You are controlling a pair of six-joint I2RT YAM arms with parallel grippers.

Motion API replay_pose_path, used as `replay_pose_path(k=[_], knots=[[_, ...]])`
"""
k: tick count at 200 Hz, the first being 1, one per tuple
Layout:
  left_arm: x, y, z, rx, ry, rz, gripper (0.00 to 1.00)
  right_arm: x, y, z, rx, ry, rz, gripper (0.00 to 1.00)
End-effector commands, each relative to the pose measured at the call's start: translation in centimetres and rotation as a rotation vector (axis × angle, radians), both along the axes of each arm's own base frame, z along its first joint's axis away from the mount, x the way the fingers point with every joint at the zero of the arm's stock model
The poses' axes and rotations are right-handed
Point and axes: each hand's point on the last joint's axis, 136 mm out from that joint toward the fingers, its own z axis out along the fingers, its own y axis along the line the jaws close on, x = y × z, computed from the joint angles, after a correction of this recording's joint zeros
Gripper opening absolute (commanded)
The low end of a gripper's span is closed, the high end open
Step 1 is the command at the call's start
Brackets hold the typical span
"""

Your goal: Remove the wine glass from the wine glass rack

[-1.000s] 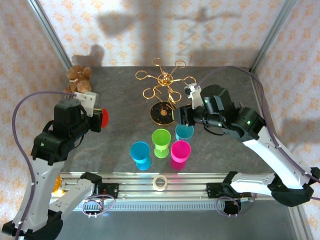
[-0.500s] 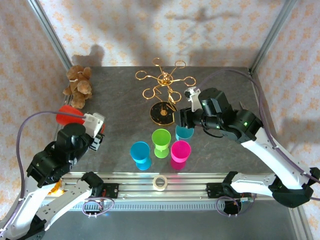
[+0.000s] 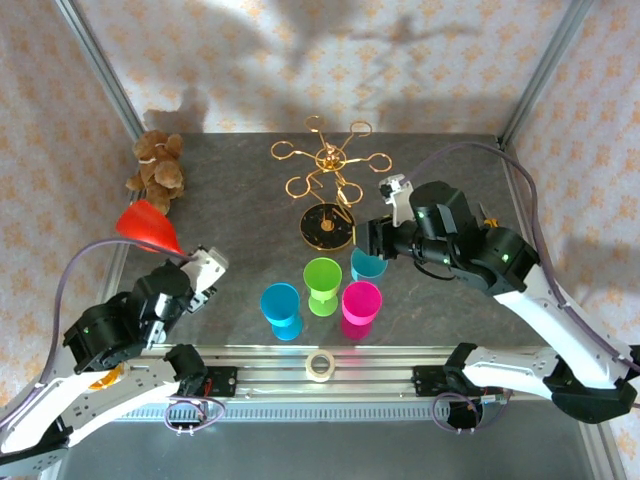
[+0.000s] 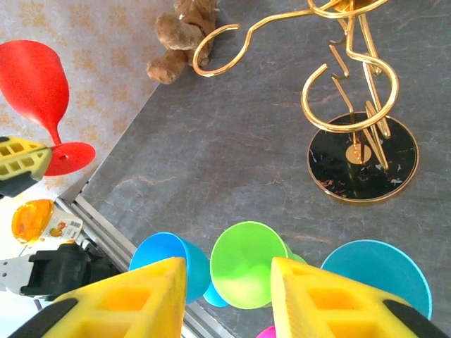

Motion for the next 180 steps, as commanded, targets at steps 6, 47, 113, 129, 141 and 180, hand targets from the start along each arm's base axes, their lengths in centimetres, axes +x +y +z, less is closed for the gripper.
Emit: replay_pose_path(k=[6, 47, 113, 129, 141, 180], knots=[[0.7, 0.7, 0.3, 0.148, -0.102, 0.019, 0.00, -0.3, -0.2, 0.8, -0.007, -0.038, -0.013, 0.36], [0.6, 0.6, -0.2, 0.262, -0.185, -0.008, 0.00, -0.2, 0.3, 1.5, -0.042, -0.077, -0.008, 0.36], [0.3, 2.6, -2.8, 0.486, -0.263, 0.002, 0.00, 0.4, 4.0, 4.1, -0.094, -0.120, 0.102, 0.36], [0.2, 3.1, -3.4, 0.518, -0.272, 0.009, 0.00, 0.3, 5.2, 4.8, -0.101, -0.131, 0.139, 0.36], [0.2, 3.2, -3.8, 0.538, -0.277, 0.012, 0.00, 0.2, 6.3, 5.3, -0.102, -0.138, 0.181, 0.36], [0.5, 3.1, -4.5, 0.605, -0.305, 0.016, 0.00, -0.5, 10.3, 7.2, -0.117, -0.185, 0.316, 0.36]])
